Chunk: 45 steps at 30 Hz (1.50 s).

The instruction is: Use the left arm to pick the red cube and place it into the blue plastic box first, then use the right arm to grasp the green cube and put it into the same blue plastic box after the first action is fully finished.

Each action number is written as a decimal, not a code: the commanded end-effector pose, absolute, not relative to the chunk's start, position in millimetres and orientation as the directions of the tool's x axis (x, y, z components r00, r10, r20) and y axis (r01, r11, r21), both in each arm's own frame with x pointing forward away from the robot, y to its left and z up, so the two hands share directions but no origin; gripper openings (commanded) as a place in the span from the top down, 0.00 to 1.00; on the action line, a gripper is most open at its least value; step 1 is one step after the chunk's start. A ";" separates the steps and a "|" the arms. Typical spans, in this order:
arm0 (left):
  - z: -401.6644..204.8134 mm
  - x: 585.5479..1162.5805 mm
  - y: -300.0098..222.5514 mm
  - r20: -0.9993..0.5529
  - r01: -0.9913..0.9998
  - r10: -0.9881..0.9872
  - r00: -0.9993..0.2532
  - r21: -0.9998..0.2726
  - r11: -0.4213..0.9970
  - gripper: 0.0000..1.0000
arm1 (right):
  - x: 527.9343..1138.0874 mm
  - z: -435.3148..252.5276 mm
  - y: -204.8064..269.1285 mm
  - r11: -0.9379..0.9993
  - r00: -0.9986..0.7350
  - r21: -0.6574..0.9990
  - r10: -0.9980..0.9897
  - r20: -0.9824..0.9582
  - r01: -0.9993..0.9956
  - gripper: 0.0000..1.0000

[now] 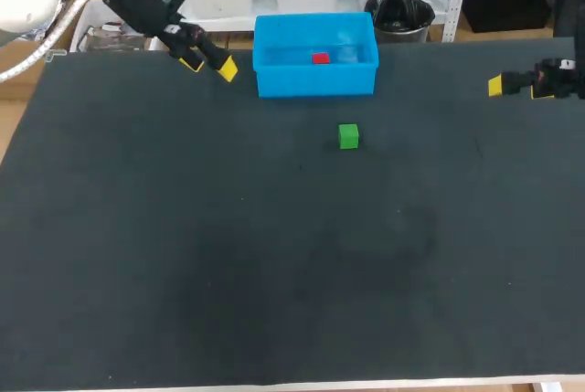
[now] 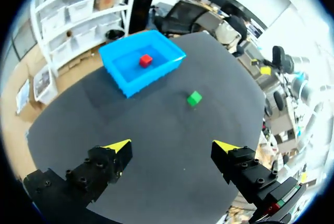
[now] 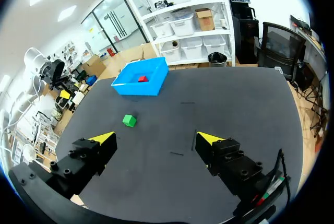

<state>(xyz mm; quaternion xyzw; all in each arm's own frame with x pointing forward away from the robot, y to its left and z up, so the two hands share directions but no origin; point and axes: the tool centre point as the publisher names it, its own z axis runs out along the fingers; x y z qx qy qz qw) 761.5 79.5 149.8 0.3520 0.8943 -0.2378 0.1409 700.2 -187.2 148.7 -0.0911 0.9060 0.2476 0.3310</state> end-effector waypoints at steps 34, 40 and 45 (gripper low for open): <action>146.4 736.4 88.7 -0.496 0.751 0.574 -0.652 -0.315 0.580 0.00 | 700.0 149.3 -186.5 0.863 -0.765 0.387 -0.001 -0.644 -0.326 0.00; 146.4 736.4 88.7 -0.496 0.751 0.574 -0.652 -0.315 0.580 0.00 | 700.0 149.3 -186.5 0.863 -0.765 0.387 -0.001 -0.644 -0.326 0.00; 146.4 736.4 88.7 -0.496 0.751 0.574 -0.652 -0.315 0.580 0.00 | 704.5 146.1 -192.4 0.876 -0.778 0.366 -0.017 -0.628 -0.314 0.00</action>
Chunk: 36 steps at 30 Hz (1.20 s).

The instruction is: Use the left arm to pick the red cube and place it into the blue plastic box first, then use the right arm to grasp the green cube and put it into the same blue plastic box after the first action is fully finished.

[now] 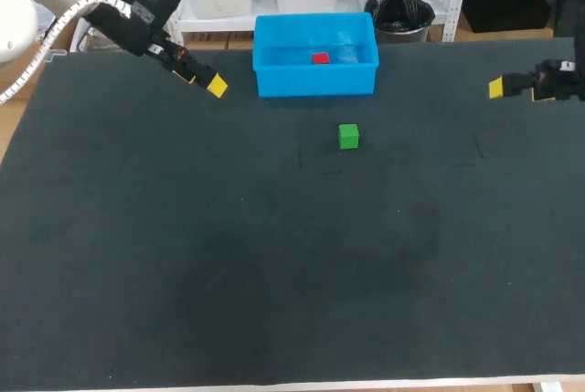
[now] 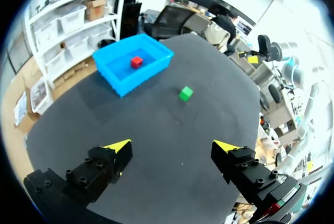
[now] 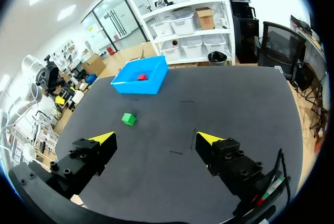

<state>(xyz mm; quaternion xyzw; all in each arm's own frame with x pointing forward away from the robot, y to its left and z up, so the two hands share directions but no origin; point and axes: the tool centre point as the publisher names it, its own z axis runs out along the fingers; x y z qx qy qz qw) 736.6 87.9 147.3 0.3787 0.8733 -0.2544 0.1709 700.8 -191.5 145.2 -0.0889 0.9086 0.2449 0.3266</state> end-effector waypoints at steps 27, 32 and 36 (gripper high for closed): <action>146.4 736.4 88.7 -0.496 0.751 0.574 -0.652 -0.315 0.580 0.00 | 750.4 138.7 -123.6 0.895 -0.842 0.297 -0.141 -0.521 -0.334 0.00; 146.4 736.4 88.7 -0.496 0.751 0.574 -0.652 -0.315 0.580 0.00 | 758.8 140.2 -108.5 0.897 -0.847 0.280 -0.164 -0.505 -0.341 0.00; 146.4 736.4 88.7 -0.496 0.751 0.574 -0.652 -0.315 0.580 0.00 | 764.9 140.9 -95.2 0.903 -0.855 0.258 -0.188 -0.483 -0.344 0.00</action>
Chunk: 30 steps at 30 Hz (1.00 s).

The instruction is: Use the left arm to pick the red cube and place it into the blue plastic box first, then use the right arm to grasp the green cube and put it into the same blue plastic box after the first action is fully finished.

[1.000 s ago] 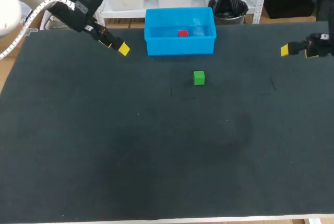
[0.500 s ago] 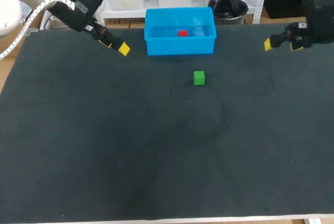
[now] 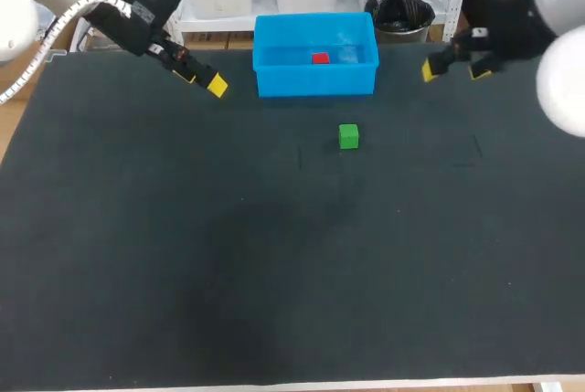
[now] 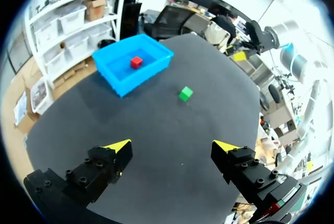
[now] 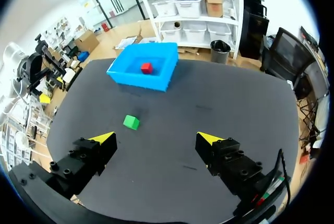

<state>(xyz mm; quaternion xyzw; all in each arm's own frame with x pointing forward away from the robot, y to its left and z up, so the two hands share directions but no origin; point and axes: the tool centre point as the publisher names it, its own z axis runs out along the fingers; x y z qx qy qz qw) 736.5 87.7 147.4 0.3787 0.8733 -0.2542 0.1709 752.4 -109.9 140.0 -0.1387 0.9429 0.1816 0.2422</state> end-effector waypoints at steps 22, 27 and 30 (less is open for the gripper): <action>146.4 736.4 88.7 -0.496 0.751 0.574 -0.652 -0.315 0.580 0.00 | 773.7 132.9 -48.1 0.946 -0.921 0.135 -0.244 -0.303 -0.295 0.00; 146.4 736.4 88.7 -0.496 0.751 0.574 -0.652 -0.315 0.580 0.00 | 774.2 131.8 -41.4 0.956 -0.930 0.075 -0.257 -0.263 -0.285 0.00; 146.4 736.4 88.7 -0.496 0.751 0.574 -0.652 -0.315 0.580 0.00 | 774.6 130.4 -38.9 0.964 -0.940 0.060 -0.236 -0.247 -0.258 0.00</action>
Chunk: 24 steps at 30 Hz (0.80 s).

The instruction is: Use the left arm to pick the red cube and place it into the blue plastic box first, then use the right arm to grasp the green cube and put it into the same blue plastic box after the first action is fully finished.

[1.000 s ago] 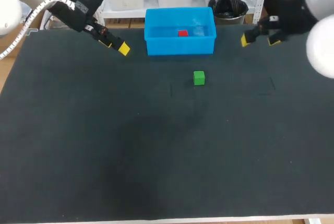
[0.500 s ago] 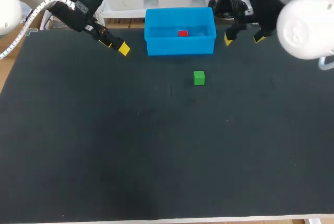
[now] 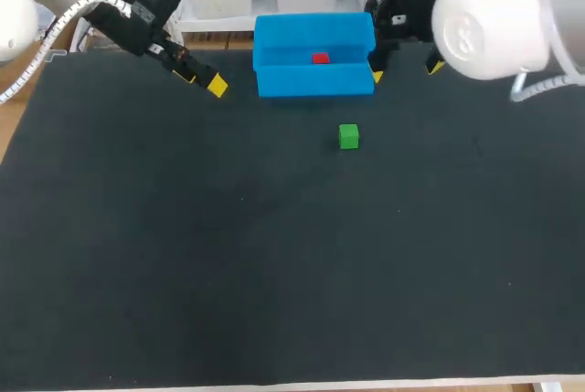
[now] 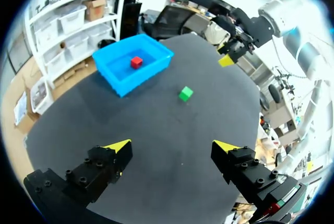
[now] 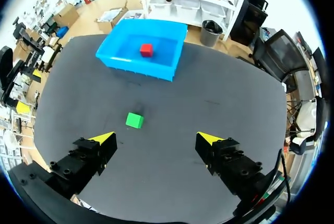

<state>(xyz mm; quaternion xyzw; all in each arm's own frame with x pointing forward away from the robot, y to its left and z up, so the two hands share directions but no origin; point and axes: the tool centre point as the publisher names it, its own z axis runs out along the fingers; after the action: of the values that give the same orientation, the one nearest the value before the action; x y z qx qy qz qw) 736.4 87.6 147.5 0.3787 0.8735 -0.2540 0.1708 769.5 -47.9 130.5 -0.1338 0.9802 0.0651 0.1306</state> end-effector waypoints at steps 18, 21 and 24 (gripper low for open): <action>146.4 736.4 88.7 -0.496 0.751 0.574 -0.652 -0.315 0.580 0.00 | 784.3 133.1 -8.8 0.987 -0.979 -0.057 -0.156 -0.132 -0.149 0.00; 146.4 736.4 88.7 -0.496 0.751 0.574 -0.652 -0.315 0.580 0.00 | 787.2 134.0 -6.7 0.988 -0.980 -0.063 -0.151 -0.129 -0.144 0.00; 146.4 736.4 88.7 -0.496 0.751 0.574 -0.652 -0.315 0.580 0.00 | 789.0 133.8 -5.0 0.990 -0.984 -0.060 -0.138 -0.117 -0.131 0.00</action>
<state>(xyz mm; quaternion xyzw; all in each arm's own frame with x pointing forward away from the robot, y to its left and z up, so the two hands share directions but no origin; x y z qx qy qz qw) 736.4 87.7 147.5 0.3786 0.8735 -0.2540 0.1707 782.4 -9.5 133.6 -0.0718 0.9941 -0.0211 0.0780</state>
